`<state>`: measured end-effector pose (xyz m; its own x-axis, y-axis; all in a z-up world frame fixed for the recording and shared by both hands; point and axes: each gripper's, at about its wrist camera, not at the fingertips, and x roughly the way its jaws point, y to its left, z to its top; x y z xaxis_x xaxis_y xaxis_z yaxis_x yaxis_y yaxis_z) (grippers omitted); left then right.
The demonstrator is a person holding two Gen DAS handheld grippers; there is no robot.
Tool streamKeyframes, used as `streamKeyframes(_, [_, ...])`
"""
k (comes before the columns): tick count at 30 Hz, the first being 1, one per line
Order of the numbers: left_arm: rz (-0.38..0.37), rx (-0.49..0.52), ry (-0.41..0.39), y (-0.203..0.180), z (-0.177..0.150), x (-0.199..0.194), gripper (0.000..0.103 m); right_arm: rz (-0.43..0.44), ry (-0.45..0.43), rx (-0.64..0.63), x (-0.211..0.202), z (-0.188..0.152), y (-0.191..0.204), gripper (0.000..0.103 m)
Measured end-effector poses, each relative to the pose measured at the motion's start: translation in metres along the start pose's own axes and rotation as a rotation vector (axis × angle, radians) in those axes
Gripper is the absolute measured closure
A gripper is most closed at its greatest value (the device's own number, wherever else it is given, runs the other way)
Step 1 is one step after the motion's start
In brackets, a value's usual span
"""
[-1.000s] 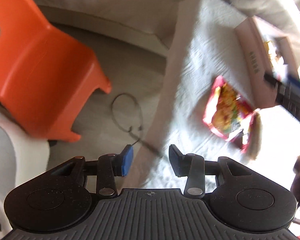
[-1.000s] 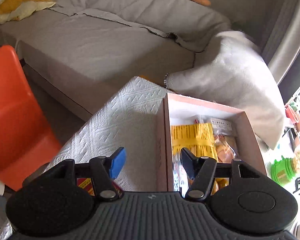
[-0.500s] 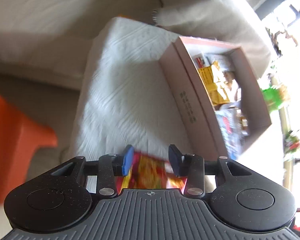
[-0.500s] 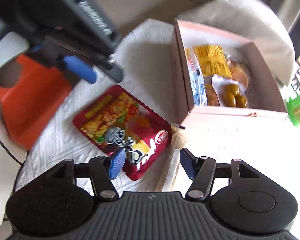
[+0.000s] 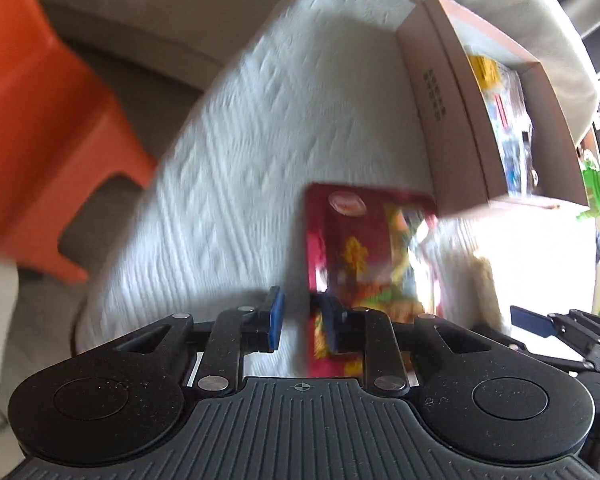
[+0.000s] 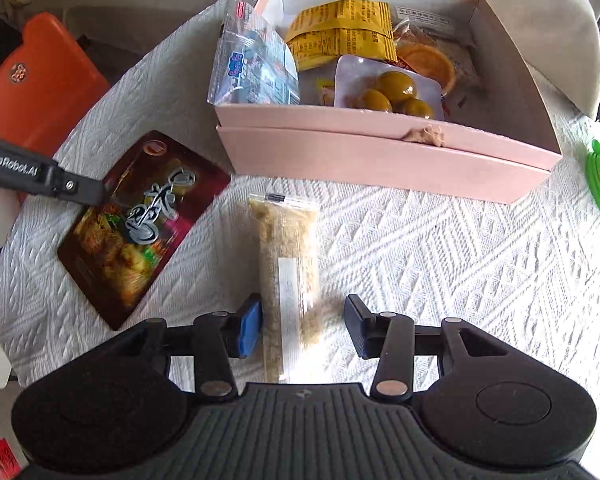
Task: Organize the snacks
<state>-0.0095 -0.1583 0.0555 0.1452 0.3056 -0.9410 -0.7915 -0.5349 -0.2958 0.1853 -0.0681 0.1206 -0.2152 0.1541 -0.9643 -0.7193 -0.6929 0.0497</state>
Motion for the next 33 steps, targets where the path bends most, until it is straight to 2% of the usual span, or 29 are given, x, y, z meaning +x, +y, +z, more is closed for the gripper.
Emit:
streamKeyframes(2, [0.014, -0.056, -0.013, 0.002, -0.016, -0.008, 0.077, -0.007, -0.009, -0.032, -0.003, -0.012, -0.002, 0.055])
streamKeyframes(4, [0.051, -0.104, -0.062, 0.001, -0.029, -0.021, 0.077, -0.035, -0.028, -0.039, -0.004, -0.022, -0.006, 0.032])
streamKeyframes(7, [0.058, -0.119, -0.108, -0.011, -0.033, -0.030, 0.076, -0.041, -0.061, 0.037, -0.003, -0.037, -0.020, 0.016])
streamKeyframes(9, [0.072, -0.082, -0.107, -0.028, -0.020, -0.026, 0.076, -0.022, -0.083, 0.093, -0.005, -0.043, -0.028, 0.012])
streamKeyframes(13, [0.141, 0.019, -0.094, -0.075, 0.001, -0.011, 0.072, -0.036, -0.097, 0.084, -0.009, -0.058, -0.028, 0.008])
streamKeyframes(15, [0.220, 0.101, -0.078, -0.102, 0.003, 0.003, 0.072, -0.033, -0.099, 0.085, -0.011, -0.064, -0.031, 0.005])
streamKeyframes(17, [0.274, 0.177, -0.085, -0.122, 0.000, 0.014, 0.059, -0.032, -0.108, 0.068, -0.012, -0.069, -0.032, 0.002])
streamKeyframes(19, [0.275, 0.221, -0.071, -0.135, -0.003, 0.022, 0.027, -0.033, -0.116, 0.066, -0.013, -0.073, -0.033, 0.000])
streamKeyframes(21, [0.263, 0.229, -0.044, -0.139, -0.005, 0.030, 0.013, -0.033, -0.130, 0.060, -0.013, -0.076, -0.033, 0.000])
streamKeyframes(22, [0.265, 0.225, -0.035, -0.139, -0.006, 0.032, 0.010, -0.032, -0.138, 0.061, -0.014, -0.079, -0.033, 0.000])
streamKeyframes(26, [0.271, 0.182, -0.053, -0.126, -0.008, 0.028, 0.011, -0.034, -0.143, 0.059, -0.008, -0.072, -0.026, 0.000])
streamKeyframes(29, [0.280, 0.145, -0.073, -0.109, -0.003, 0.022, 0.020, -0.031, -0.121, 0.054, -0.006, -0.068, -0.028, 0.000])
streamKeyframes(30, [0.282, 0.140, -0.080, -0.103, -0.002, 0.019, 0.026, -0.028, -0.101, 0.047, -0.003, -0.061, -0.029, 0.000])
streamKeyframes(33, [0.312, 0.136, -0.087, -0.088, 0.004, 0.011, 0.024, -0.007, -0.036, 0.012, 0.004, -0.043, -0.033, 0.000])
